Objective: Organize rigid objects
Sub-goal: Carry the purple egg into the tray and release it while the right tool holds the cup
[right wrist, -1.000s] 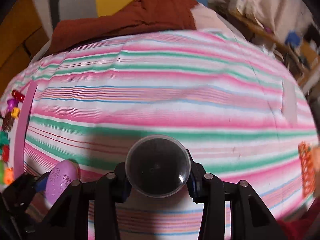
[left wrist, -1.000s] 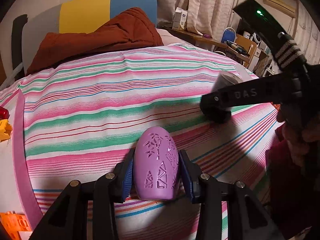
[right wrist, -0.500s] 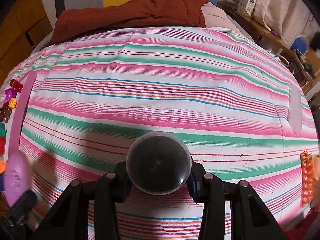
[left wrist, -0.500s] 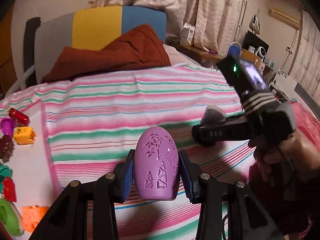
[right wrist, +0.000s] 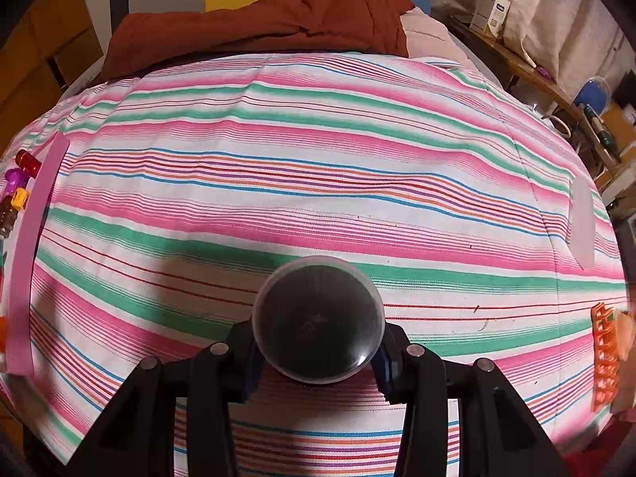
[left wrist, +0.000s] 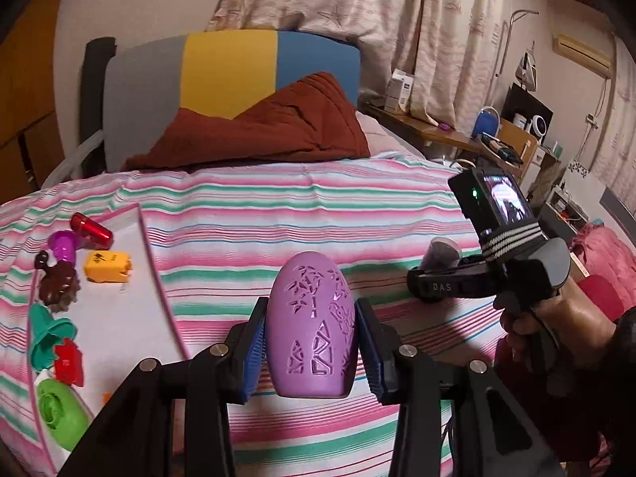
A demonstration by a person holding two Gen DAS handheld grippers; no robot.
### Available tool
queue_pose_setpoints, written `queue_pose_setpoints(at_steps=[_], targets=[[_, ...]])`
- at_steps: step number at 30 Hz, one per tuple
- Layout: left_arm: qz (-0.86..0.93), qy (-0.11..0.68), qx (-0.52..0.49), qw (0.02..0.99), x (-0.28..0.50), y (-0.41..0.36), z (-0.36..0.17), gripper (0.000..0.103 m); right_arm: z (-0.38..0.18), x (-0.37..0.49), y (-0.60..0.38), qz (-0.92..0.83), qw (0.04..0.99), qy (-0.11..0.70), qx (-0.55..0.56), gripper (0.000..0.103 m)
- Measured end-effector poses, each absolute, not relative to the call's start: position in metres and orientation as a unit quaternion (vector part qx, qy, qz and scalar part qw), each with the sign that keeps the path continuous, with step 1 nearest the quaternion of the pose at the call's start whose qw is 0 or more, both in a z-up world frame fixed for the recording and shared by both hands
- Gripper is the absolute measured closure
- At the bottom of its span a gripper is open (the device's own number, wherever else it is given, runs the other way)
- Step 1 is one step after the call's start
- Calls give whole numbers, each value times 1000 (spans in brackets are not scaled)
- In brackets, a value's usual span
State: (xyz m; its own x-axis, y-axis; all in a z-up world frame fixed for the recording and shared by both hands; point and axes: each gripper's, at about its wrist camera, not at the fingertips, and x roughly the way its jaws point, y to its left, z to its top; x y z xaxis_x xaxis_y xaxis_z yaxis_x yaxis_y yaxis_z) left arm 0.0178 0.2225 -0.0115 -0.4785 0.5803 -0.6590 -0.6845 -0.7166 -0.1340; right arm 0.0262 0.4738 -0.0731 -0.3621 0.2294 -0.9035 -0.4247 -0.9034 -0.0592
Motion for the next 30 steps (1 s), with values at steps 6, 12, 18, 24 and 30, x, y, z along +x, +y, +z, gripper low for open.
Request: queue_pose_setpoints(at_steps=[6, 12, 18, 24, 30], targets=[[865, 64, -346, 357, 15, 207, -1, 61, -73, 27, 471, 822, 200, 81, -527, 58], [869, 58, -354, 340, 8, 192, -2, 61, -73, 27, 471, 822, 201, 78, -527, 58], [872, 43, -362, 328, 1, 168, -3, 61, -72, 29, 469, 823, 202, 71, -527, 58], [878, 3, -377, 296, -14, 117, 0, 61, -72, 30, 471, 823, 201, 69, -527, 58], [894, -27, -381, 232, -26, 55, 1, 61, -72, 30, 469, 823, 201, 64, -527, 58]])
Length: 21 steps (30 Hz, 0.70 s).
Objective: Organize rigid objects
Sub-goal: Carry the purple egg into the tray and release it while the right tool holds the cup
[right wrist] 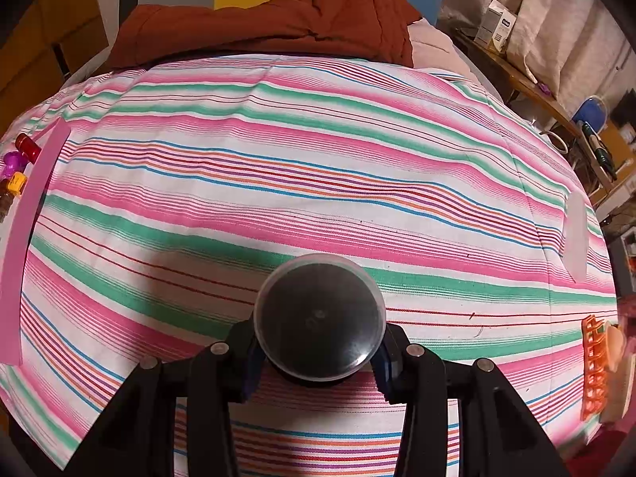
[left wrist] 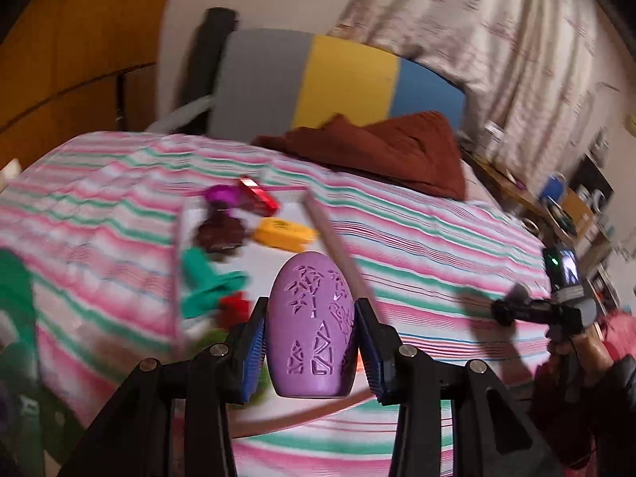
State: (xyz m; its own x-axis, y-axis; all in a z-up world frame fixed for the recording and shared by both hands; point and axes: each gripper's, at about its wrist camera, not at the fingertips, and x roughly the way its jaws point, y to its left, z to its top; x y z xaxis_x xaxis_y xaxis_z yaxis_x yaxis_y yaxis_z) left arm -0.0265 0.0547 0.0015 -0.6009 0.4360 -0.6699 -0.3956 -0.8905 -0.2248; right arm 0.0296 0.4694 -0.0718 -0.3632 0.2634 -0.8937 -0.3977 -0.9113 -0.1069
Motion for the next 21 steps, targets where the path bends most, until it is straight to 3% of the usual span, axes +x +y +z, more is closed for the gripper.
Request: queue_pose_setpoints(at_steps=[8, 21], targets=[[888, -71, -406, 202, -43, 19, -8, 61, -72, 30, 469, 822, 202, 65, -528, 58], [845, -126, -457, 248, -95, 70, -16, 61, -72, 30, 467, 822, 203, 70, -528, 58]])
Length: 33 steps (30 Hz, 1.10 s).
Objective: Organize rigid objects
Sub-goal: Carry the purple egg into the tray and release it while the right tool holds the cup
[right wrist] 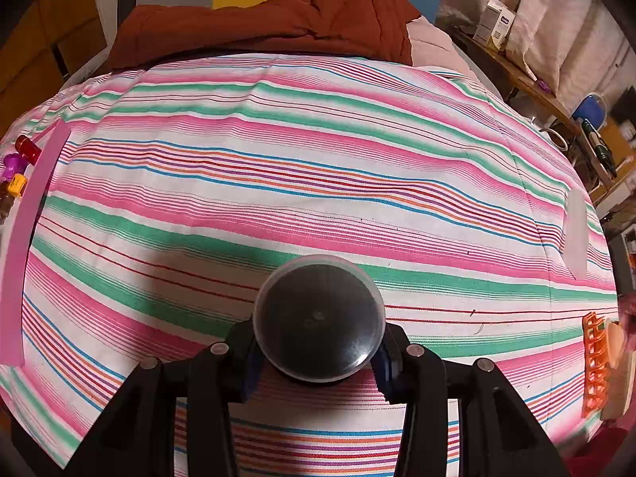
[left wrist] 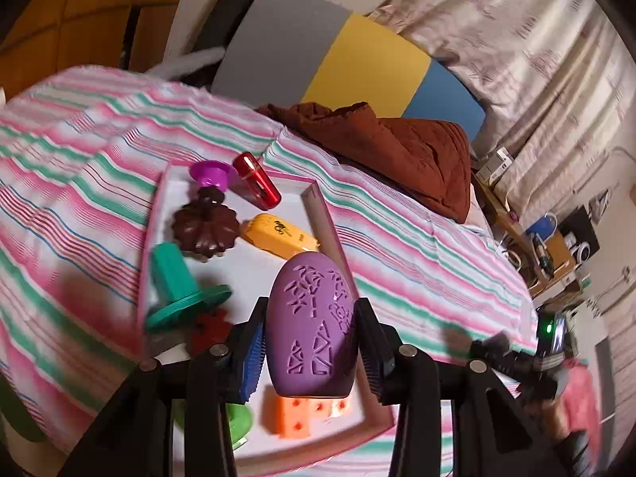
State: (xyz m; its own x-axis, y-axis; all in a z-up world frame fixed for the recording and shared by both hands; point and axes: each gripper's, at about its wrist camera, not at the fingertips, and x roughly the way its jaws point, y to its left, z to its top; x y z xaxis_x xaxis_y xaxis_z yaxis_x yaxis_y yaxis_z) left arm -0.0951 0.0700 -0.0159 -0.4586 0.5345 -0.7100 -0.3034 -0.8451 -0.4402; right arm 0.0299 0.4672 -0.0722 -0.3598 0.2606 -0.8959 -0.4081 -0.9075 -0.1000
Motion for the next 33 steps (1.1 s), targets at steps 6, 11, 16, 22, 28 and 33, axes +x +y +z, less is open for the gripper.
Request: queue_pose_setpoints(at_steps=[6, 11, 16, 22, 28, 33], targets=[[834, -124, -479, 242, -117, 91, -30, 61, -71, 30, 466, 821, 202, 73, -528, 58], [820, -124, -510, 228, -142, 101, -47, 61, -71, 30, 467, 821, 202, 72, -529, 58], [812, -88, -541, 203, -159, 111, -68, 61, -72, 30, 468, 822, 202, 70, -529, 58], [823, -33, -533, 194, -166, 123, -79, 62, -72, 30, 467, 822, 202, 68, -529, 58], [824, -19, -528, 203, -168, 126, -79, 63, -72, 30, 469, 822, 201, 66, -529, 58], [839, -7, -506, 202, -159, 124, -67, 63, -73, 30, 470, 822, 201, 63, -530, 58]])
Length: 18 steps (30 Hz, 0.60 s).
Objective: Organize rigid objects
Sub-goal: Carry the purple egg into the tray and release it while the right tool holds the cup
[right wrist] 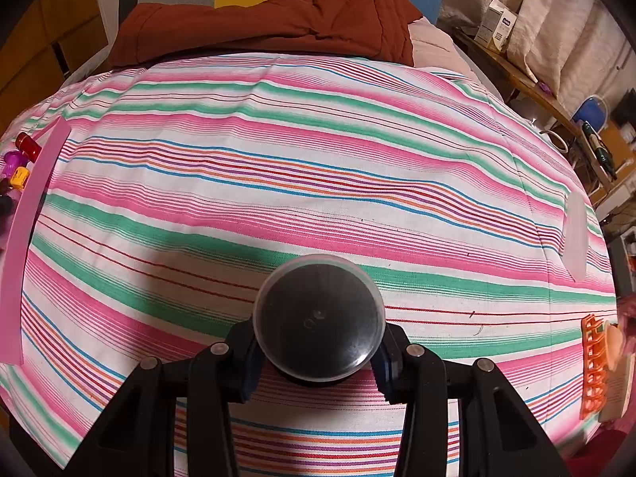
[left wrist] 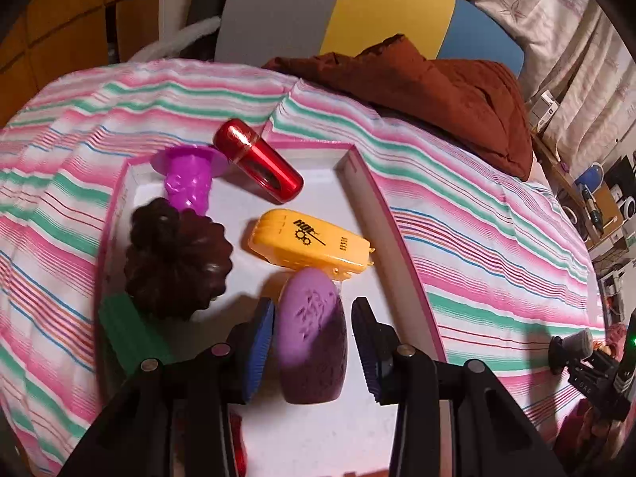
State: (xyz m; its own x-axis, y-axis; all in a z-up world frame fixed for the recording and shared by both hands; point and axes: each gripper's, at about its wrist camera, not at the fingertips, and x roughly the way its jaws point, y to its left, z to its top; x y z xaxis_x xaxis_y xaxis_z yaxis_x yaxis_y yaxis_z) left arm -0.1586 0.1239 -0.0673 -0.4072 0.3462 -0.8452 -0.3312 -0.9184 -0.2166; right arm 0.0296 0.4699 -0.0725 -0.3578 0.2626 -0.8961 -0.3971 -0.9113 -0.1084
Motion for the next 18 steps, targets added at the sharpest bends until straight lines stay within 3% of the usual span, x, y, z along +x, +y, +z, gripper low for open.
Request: queue_pose_setpoints(at_steps=[18], targets=[[900, 52, -377, 212, -58, 112, -13, 63, -73, 29, 466, 822, 202, 45, -530, 58]])
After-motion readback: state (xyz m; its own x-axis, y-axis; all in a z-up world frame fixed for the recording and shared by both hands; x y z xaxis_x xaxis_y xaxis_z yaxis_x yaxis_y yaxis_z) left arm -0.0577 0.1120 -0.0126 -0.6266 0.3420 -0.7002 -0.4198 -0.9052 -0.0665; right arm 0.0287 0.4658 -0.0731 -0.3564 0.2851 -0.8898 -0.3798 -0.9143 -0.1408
